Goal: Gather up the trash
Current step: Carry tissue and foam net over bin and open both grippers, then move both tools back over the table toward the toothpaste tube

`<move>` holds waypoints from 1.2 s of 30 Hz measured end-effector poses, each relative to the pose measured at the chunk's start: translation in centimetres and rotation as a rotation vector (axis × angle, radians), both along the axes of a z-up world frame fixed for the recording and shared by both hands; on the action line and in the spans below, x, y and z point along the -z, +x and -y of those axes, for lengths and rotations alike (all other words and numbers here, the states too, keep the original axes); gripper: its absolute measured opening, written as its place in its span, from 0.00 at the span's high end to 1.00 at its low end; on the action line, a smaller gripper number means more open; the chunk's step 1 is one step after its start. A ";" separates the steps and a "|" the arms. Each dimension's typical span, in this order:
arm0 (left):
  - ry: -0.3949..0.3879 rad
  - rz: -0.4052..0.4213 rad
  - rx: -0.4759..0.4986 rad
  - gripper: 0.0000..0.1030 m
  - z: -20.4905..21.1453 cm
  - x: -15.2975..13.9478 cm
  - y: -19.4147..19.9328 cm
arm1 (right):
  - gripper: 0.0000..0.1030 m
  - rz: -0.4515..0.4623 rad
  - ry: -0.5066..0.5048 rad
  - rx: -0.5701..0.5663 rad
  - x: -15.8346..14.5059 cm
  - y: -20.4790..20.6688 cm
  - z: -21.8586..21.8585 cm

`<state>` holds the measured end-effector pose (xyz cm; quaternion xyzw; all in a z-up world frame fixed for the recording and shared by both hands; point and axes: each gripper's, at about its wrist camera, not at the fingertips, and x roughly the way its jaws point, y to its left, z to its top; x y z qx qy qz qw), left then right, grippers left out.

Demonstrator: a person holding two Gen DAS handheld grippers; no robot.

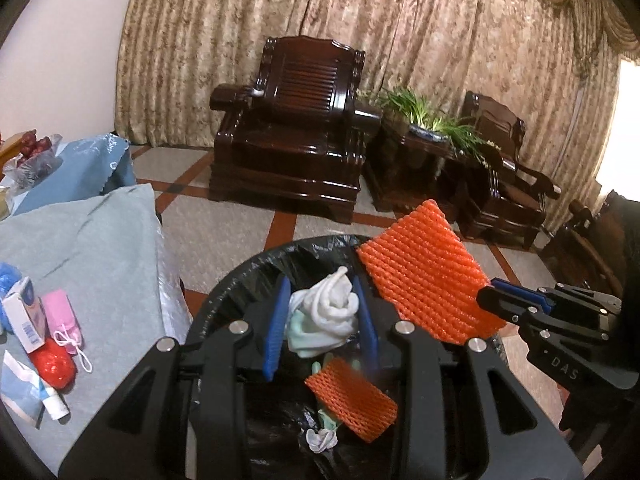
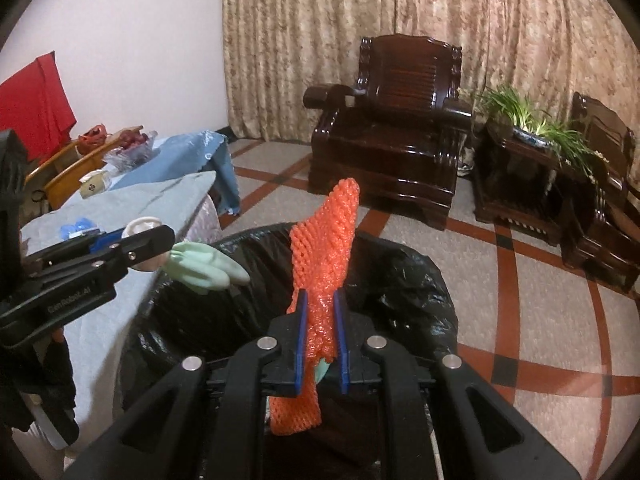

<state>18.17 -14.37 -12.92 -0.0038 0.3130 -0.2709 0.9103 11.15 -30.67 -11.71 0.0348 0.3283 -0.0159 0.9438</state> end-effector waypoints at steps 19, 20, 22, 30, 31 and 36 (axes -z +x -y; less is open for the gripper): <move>0.025 0.028 -0.102 0.09 -4.8 -1.5 -0.8 | 0.06 0.019 -0.031 0.010 0.0 -0.8 -0.9; 0.030 0.033 -0.120 0.09 -5.6 -1.9 -0.9 | 0.06 0.024 -0.028 0.005 -0.2 -0.7 -1.1; 0.039 0.043 -0.156 0.08 -6.9 -2.5 -1.3 | 0.06 0.034 -0.017 -0.011 -0.7 -0.6 -1.7; 0.053 0.069 -0.294 0.08 -13.2 -4.1 -3.8 | 0.06 0.066 0.003 -0.085 -2.1 -0.1 -5.3; 0.057 0.073 -0.310 0.08 -14.0 -4.2 -4.1 | 0.06 0.068 0.006 -0.094 -2.1 0.0 -5.9; 0.071 0.081 -0.391 0.08 -17.8 -5.0 -5.3 | 0.06 0.077 0.018 -0.150 -2.1 0.6 -9.1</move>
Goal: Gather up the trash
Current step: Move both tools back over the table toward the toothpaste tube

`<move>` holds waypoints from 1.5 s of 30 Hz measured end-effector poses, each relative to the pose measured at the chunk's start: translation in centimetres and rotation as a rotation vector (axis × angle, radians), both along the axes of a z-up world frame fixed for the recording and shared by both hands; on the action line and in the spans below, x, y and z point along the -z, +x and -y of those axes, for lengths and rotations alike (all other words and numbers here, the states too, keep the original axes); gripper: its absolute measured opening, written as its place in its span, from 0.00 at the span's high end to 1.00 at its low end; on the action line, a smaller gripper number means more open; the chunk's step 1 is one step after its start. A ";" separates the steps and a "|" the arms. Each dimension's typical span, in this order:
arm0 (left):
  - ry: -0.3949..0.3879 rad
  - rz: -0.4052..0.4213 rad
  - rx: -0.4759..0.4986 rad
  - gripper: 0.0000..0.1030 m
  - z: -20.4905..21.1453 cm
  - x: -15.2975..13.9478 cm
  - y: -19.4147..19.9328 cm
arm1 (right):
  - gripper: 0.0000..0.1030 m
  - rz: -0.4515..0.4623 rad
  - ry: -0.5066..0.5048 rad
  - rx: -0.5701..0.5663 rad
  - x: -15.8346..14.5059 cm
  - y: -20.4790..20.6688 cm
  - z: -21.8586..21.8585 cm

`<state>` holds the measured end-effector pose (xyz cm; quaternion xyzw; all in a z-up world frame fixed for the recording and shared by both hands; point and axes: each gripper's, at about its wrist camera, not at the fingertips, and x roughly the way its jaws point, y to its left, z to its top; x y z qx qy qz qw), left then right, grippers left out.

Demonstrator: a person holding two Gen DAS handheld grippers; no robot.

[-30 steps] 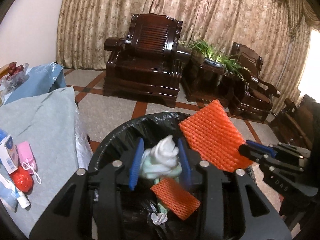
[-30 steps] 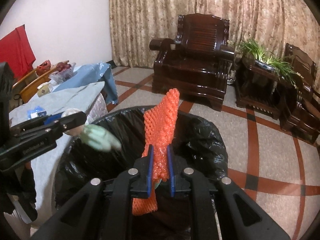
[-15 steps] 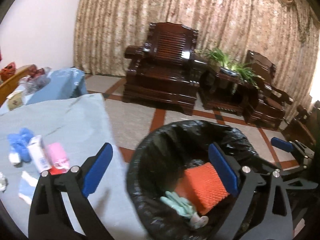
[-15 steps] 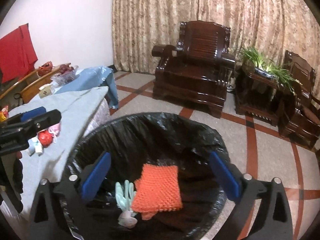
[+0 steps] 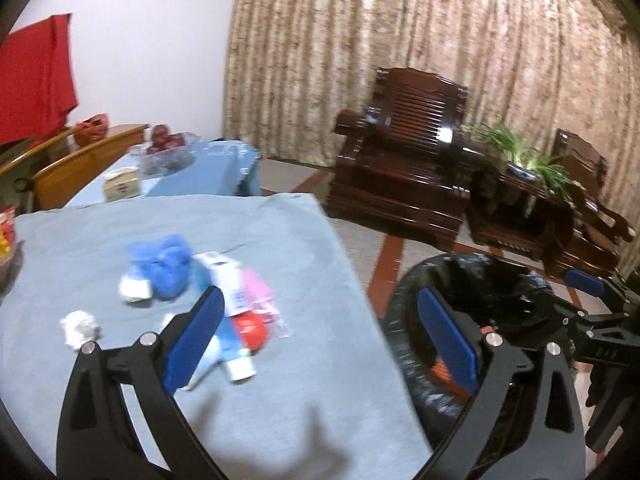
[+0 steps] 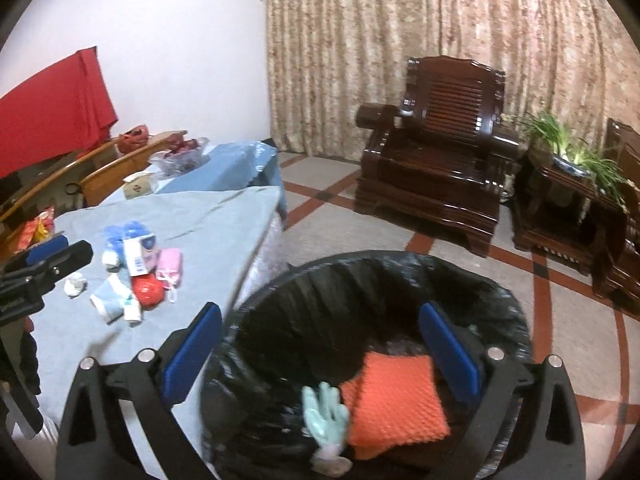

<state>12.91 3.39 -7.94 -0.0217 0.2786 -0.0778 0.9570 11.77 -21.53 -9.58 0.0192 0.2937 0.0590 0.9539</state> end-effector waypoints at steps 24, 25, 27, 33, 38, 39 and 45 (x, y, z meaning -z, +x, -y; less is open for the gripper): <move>0.047 -0.036 -0.269 0.08 -14.2 3.0 -3.0 | 0.07 0.013 0.020 -0.205 2.9 3.4 -14.2; 0.044 -0.038 -0.274 0.08 -14.5 3.2 -2.9 | 0.09 0.008 0.018 -0.211 3.3 3.5 -14.8; 0.039 -0.045 -0.283 0.08 -14.9 3.7 -2.6 | 0.12 0.000 0.018 -0.224 3.9 3.7 -15.8; 0.033 -0.064 -0.299 0.08 -16.2 5.0 -1.9 | 0.22 -0.040 0.018 -0.264 6.0 4.8 -18.8; 0.032 -0.082 -0.309 0.08 -17.1 6.0 -1.4 | 0.36 -0.089 0.004 -0.302 8.0 5.9 -21.4; 0.033 -0.086 -0.311 0.08 -17.3 6.2 -1.3 | 0.39 -0.105 0.006 -0.311 8.5 6.2 -22.0; 0.044 -0.103 -0.322 0.08 -18.2 7.0 -1.0 | 0.55 -0.161 0.001 -0.345 10.3 7.2 -24.1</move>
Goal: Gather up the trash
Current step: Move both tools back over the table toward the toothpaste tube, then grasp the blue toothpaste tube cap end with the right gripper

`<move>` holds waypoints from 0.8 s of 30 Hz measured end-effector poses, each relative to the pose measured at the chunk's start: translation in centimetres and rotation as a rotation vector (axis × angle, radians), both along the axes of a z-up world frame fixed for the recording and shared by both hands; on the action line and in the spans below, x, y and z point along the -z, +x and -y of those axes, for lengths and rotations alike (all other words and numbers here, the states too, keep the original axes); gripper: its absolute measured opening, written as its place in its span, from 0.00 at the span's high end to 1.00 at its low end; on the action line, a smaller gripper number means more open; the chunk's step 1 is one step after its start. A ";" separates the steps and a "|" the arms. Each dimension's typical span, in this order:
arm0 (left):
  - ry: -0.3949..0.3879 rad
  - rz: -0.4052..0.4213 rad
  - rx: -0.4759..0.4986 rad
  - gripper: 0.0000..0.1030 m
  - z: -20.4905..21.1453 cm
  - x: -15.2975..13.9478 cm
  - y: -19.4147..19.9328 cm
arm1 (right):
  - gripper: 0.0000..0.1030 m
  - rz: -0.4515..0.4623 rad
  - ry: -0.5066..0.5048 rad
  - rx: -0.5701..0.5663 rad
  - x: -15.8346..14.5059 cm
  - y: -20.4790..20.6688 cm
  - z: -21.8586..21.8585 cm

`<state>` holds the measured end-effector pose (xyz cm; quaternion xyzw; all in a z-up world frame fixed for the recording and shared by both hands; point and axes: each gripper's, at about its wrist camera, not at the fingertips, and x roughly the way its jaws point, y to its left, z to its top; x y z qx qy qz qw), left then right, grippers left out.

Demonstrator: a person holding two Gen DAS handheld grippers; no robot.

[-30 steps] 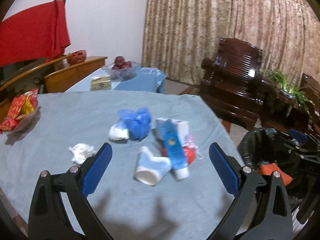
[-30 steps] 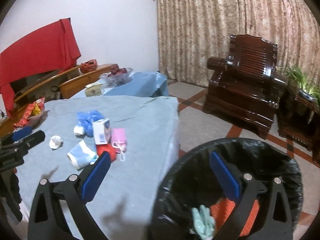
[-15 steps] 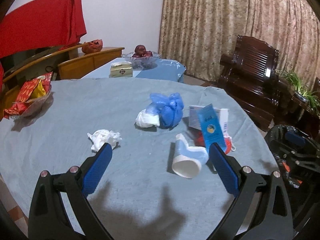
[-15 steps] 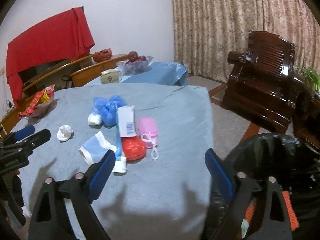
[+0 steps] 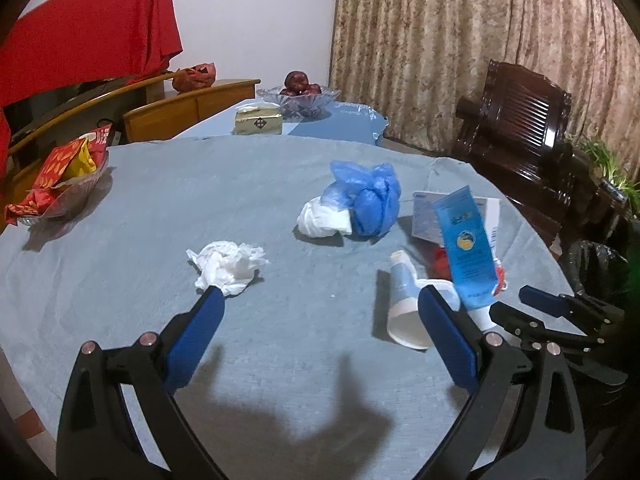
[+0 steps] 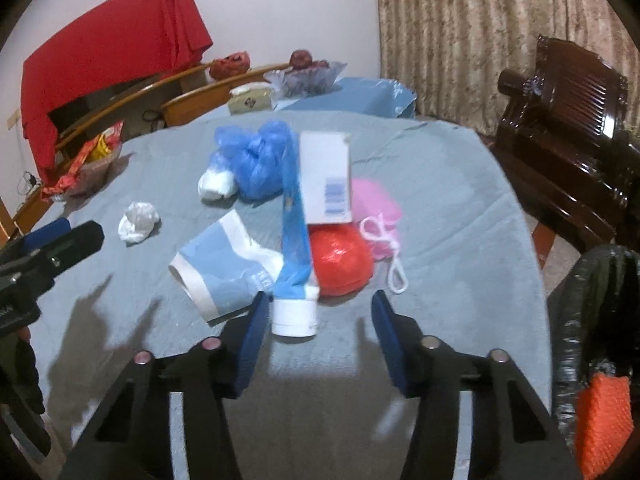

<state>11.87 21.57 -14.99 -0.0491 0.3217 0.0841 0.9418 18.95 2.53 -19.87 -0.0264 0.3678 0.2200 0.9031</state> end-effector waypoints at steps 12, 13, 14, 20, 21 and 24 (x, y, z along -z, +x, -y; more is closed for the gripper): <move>-0.012 -0.018 -0.012 0.08 -1.2 1.2 0.7 | 0.62 -0.072 -0.020 -0.027 1.9 1.3 -1.8; -0.014 -0.019 -0.013 0.08 -1.2 1.3 0.7 | 0.66 -0.079 -0.020 -0.032 1.9 1.3 -1.8; -0.016 -0.019 -0.014 0.08 -1.2 1.3 0.7 | 0.68 -0.085 -0.022 -0.035 2.0 1.4 -2.0; -0.019 -0.022 -0.007 0.08 -1.1 1.3 0.7 | 0.73 -0.093 -0.011 -0.046 2.0 1.3 -1.9; -0.019 -0.021 -0.006 0.08 -1.0 1.3 0.7 | 0.73 -0.090 -0.004 -0.047 1.8 1.2 -1.7; -0.018 -0.019 0.005 0.08 -0.6 1.1 0.7 | 0.73 -0.083 0.016 -0.052 1.3 0.7 -1.1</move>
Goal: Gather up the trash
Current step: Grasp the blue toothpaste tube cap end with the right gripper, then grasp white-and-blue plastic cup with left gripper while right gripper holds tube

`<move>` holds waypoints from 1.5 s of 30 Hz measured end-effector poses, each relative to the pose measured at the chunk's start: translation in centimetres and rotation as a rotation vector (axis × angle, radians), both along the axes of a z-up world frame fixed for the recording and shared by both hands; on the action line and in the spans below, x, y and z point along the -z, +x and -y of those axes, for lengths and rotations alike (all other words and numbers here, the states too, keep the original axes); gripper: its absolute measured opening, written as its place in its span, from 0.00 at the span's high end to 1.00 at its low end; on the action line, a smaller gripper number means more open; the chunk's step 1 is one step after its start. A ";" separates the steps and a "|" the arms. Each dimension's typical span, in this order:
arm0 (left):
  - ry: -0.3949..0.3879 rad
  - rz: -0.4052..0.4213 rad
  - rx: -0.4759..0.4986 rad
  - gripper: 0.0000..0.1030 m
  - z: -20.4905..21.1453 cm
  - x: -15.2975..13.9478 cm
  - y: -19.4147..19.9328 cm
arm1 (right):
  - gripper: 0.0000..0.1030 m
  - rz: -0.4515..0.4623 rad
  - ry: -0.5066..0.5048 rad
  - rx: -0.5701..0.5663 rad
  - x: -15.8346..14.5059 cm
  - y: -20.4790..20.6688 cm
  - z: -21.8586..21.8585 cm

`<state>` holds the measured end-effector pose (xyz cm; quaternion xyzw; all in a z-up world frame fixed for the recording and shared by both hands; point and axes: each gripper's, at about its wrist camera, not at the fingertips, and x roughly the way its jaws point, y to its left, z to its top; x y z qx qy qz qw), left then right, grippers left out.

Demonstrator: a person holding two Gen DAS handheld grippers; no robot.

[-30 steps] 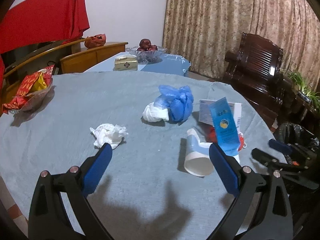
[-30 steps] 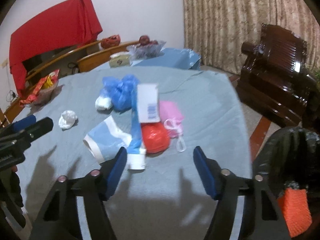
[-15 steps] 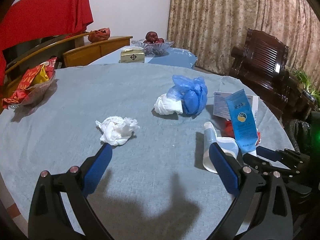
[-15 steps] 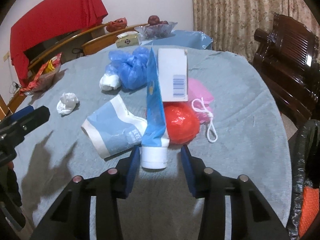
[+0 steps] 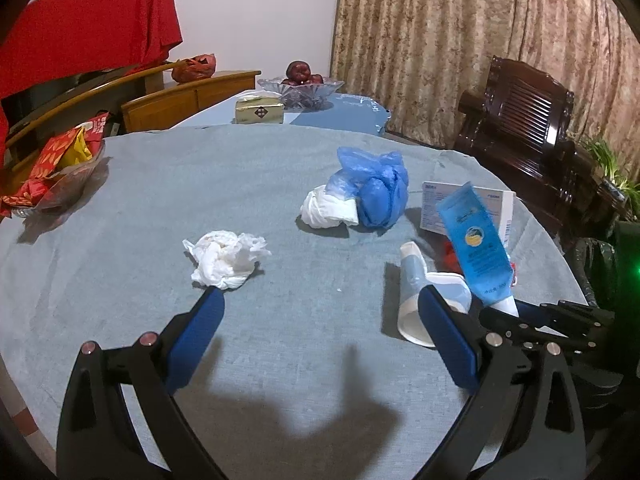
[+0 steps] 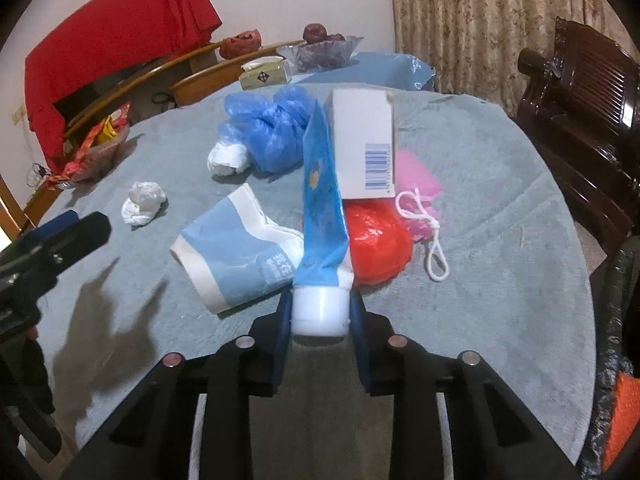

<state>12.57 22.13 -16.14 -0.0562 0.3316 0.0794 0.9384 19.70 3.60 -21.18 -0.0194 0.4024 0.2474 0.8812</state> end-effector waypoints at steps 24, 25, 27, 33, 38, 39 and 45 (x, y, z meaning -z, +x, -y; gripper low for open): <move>-0.018 -0.020 0.021 0.08 1.6 0.5 1.0 | 0.72 -0.019 -0.062 0.002 1.0 0.9 0.5; -0.018 -0.021 0.024 0.08 1.7 0.6 1.0 | 0.72 -0.019 -0.060 -0.001 1.0 0.9 0.6; -0.018 -0.022 0.031 0.08 1.8 0.6 0.9 | 0.72 -0.021 -0.045 0.004 0.8 0.7 1.1; -0.030 -0.033 0.077 0.08 3.3 1.2 1.9 | 0.72 0.001 -0.027 0.042 0.0 0.1 2.9; -0.054 -0.061 0.108 0.08 4.5 2.2 3.6 | 0.73 -0.030 -0.022 0.076 0.6 1.0 4.5; -0.058 -0.066 0.113 0.08 4.5 2.4 3.9 | 0.73 -0.034 -0.019 0.079 0.7 1.1 4.6; -0.084 -0.126 0.153 0.26 5.4 4.2 5.8 | 0.73 -0.037 -0.018 0.075 1.0 1.2 4.9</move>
